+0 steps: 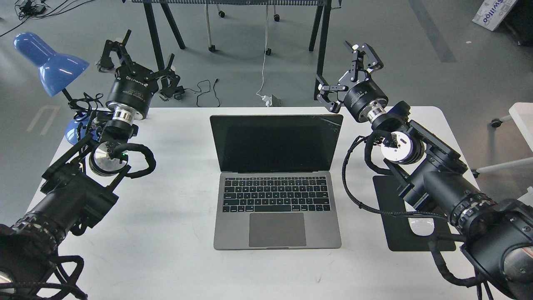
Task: Close notebook with right arm
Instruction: 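Push the laptop screen's top edge away from the robot with the right gripper, then press the screen down onto the keyboard with the right gripper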
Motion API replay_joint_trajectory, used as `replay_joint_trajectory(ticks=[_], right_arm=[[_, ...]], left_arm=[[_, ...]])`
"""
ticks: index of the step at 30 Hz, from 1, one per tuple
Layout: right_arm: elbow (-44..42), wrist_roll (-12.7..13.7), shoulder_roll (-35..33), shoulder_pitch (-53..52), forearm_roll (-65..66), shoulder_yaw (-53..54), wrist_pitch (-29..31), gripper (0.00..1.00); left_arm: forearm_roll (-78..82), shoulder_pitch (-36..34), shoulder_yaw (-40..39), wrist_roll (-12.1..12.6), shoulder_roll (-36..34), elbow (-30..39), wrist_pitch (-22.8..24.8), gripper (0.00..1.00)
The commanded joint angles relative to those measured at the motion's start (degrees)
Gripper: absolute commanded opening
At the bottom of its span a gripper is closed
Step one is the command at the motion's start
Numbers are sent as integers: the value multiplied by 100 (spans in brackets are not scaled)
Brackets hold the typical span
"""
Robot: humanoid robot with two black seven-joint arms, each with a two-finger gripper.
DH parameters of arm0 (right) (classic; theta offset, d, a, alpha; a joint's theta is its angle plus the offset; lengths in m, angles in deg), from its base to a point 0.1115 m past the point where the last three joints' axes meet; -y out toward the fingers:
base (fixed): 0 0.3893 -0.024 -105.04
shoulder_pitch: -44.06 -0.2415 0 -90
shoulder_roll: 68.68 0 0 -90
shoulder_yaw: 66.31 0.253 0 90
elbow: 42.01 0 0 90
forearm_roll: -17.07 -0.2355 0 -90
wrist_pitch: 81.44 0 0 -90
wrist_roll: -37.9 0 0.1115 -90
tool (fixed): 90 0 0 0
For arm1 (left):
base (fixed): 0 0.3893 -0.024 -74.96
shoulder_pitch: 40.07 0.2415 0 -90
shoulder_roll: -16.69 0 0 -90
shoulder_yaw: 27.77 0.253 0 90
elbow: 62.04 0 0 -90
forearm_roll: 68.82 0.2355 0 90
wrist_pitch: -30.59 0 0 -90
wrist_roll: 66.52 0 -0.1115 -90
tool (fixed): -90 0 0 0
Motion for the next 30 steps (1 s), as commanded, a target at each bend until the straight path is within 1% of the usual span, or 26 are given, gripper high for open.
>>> replay_joint_trajectory(ticks=[1,4,9,16,21,25,30], right_arm=[[702,115,-370,424,5,-52,-40,100],[1020,115,-458,697,22,-61,-31,100],[1450,115,-941,978,14,-280,-5,100],[2127,115,-1354,1435,101,-420,12,100],[2417,97,-1574,1593,110,-869,21,100],[2488,97,-1592,1752,136,-948,56,100],[2488,106,-1592,1936,697,-1106,56,100]], left_arm=[[0,0,0,-1,1,0,-1,100],[0,0,0,-1,1,0,-1,100],[0,0,0,-1,1,0,-1,100],[0,0,0,-1,1,0,-1,100],[0,0,0,-1,10,0,-1,100],[-9,0,0,-1,10,0,-1,100],[0,0,0,-1,10,0,-1,100]])
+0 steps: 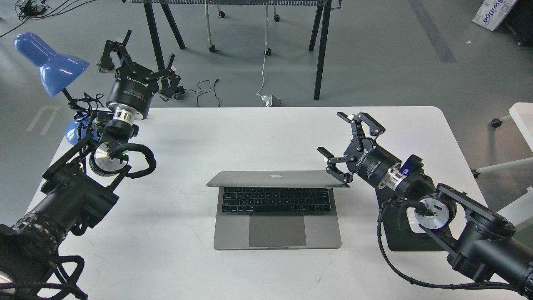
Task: Close notebook with right arm
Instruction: 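Press the screen down onto the keyboard with the right gripper, then hold the right gripper on the closed laptop lid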
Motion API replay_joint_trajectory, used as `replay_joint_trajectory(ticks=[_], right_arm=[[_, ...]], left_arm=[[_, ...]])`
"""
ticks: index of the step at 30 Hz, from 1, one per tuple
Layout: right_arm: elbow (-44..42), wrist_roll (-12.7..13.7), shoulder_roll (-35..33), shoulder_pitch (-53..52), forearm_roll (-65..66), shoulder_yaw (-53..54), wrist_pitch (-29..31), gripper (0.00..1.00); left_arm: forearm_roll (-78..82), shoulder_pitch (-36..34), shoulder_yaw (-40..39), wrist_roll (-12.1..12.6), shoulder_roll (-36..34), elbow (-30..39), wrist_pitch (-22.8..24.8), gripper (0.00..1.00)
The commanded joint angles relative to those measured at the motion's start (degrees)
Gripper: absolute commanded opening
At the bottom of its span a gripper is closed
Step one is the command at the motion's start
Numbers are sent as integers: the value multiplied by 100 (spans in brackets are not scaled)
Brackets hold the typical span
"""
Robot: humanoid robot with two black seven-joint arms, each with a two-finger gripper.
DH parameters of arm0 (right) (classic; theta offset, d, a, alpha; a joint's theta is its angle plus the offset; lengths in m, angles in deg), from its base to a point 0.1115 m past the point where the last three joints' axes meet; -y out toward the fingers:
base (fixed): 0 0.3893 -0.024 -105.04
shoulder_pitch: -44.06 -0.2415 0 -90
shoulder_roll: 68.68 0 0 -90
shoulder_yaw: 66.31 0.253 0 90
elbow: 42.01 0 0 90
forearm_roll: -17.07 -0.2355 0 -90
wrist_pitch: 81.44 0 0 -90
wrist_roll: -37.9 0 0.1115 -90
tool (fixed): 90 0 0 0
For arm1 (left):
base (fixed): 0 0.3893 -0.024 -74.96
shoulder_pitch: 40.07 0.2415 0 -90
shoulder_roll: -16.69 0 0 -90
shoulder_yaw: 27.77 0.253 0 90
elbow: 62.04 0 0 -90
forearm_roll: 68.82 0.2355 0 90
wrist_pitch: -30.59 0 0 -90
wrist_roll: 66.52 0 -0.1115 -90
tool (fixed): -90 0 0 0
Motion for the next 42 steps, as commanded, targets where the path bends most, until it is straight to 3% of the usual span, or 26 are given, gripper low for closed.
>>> replay_joint_trajectory(ticks=[1,6,29,38,42], right_arm=[[8,-3,-1,113,609,-254,2,100],[-19,-29,-1,148,1174,-483,-6,100],[-265,-56,-1,289,1200,-1204,-77,100],[-247,-73,-1,280,1183,-1099,-85,100],[-116,-126,-36,271,1157,-354,-7,100]], left_arm=[[0,0,0,-1,-1,0,0,100],[0,0,0,-1,-1,0,0,100],[0,8,-9,-9,-1,0,0,100],[-9,8,-9,-9,-1,0,0,100],[-9,8,-9,-9,-1,0,0,100]])
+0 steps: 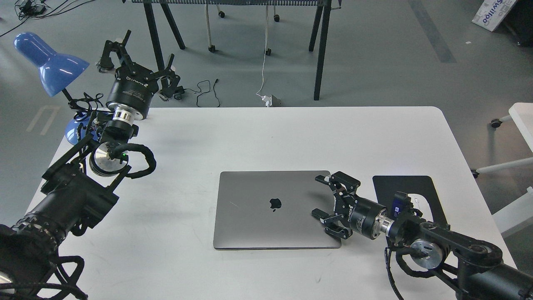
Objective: Close notebook with right arm
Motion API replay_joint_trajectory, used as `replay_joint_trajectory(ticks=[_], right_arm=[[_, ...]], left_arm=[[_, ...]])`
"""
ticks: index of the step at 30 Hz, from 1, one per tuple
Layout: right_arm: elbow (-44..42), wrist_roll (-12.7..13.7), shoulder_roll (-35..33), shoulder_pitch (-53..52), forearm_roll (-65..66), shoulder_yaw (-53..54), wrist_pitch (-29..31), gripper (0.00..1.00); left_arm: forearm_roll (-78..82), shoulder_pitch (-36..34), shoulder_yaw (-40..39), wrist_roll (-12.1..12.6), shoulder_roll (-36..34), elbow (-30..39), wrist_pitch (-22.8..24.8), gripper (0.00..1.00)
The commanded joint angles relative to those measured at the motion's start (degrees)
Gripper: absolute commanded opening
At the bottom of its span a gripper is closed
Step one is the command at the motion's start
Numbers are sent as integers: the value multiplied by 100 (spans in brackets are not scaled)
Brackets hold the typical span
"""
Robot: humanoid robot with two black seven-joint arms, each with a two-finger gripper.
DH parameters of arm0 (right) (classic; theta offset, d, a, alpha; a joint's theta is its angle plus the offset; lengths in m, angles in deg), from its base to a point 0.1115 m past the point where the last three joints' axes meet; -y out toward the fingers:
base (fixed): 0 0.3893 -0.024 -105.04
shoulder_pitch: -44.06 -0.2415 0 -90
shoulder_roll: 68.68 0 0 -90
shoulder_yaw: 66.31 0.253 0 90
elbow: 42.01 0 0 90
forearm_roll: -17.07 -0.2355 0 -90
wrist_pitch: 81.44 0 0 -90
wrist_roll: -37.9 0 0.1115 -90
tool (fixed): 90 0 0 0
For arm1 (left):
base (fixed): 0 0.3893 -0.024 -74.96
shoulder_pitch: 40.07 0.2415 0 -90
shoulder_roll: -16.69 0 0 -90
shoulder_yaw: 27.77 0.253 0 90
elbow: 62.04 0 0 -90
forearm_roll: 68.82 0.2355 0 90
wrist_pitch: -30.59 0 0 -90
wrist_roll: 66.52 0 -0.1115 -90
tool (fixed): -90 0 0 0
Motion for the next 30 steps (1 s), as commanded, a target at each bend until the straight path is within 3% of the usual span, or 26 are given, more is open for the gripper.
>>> replay_joint_trajectory(ticks=[1,7,10,13,23,30], right_arm=[[160,-43,-52,-35,-22,801,72,100],[214,98,9,-368,-75,2252,-15,100],[205,492,-34,-737,-92,2648,-15,100],[135,616,1,-870,-206,3201,-24,100],[-1394,573,88,-1344,-1304,3616,46,100],[-1500,590,97,-1494,-1367,3616,-6,100]], left_arm=[[-1,0,0,0,0,2,0,100],[8,9,0,0,-9,-6,0,100],[8,9,9,9,-9,-6,0,100],[8,9,9,0,-9,-6,0,100],[8,9,9,0,0,-6,0,100],[-1,9,0,0,0,-6,0,100]])
